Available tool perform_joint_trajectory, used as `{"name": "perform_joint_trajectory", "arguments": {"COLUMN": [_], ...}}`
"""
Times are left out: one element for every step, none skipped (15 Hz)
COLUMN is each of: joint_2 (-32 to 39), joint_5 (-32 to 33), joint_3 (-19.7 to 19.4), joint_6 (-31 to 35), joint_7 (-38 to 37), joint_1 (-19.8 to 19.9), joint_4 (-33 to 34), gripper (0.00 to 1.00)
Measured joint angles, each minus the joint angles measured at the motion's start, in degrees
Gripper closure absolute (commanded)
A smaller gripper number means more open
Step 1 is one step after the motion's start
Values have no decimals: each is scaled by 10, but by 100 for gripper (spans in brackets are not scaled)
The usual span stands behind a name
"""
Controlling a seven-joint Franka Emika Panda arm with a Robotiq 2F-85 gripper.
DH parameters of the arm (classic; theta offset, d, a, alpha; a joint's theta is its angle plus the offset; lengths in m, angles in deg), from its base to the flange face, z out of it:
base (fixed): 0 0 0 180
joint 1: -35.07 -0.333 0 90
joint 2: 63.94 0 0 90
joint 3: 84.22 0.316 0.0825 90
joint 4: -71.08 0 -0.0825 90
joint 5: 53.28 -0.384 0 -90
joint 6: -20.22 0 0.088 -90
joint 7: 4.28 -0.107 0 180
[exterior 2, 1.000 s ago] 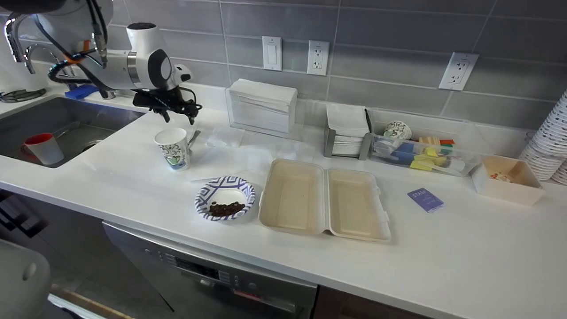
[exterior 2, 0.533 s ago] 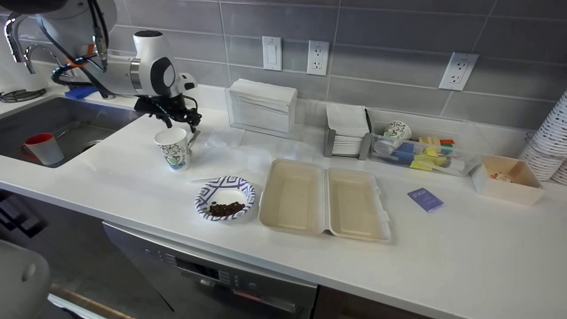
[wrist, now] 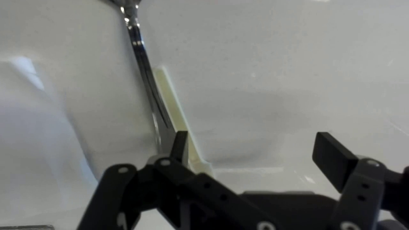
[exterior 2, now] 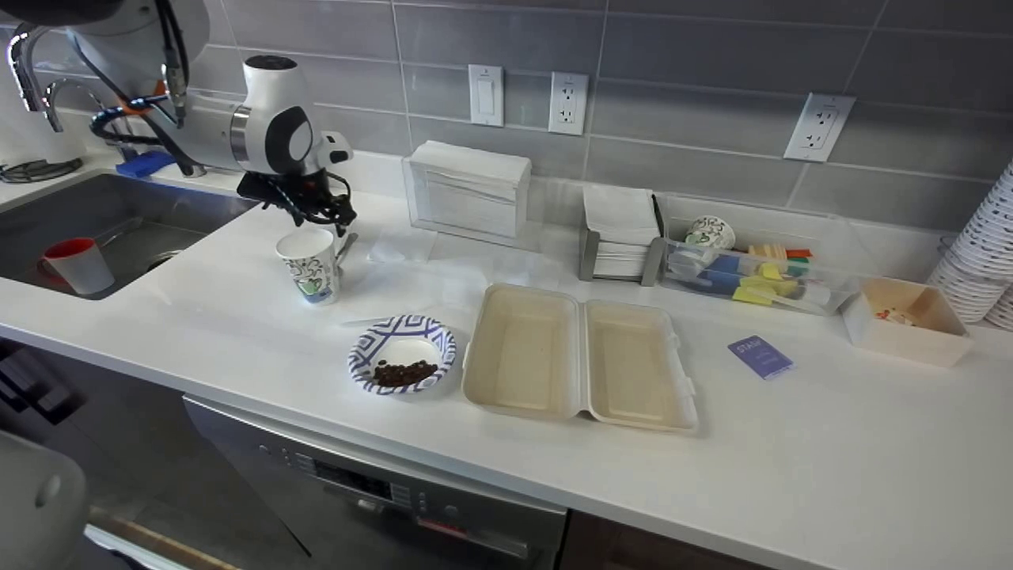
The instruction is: Put the knife into the bowl
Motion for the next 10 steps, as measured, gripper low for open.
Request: {"name": "perform_joint_trajectory", "arguments": {"joint_2": [0,1,2,3,5,7,8,8,8,7], "joint_5": [-8,-17,-23,-29,-34,-38,-40,-41,-41,-41], "joint_3": [5,10,15,19,22,25,27,28,28,28], "joint_6": [8,15,19,23,26,29,31,33,34,35], "joint_7": [8,15,22,29,34,39,43,46,50,52], "joint_1": [3,7,11,14,17,20,22,24,24,24], "joint_4": [-3,-6,-8,-10,-11,-11,-11,-11,-11,-11], "gripper": [0,0,0,0,0,0,0,0,0,0]}}
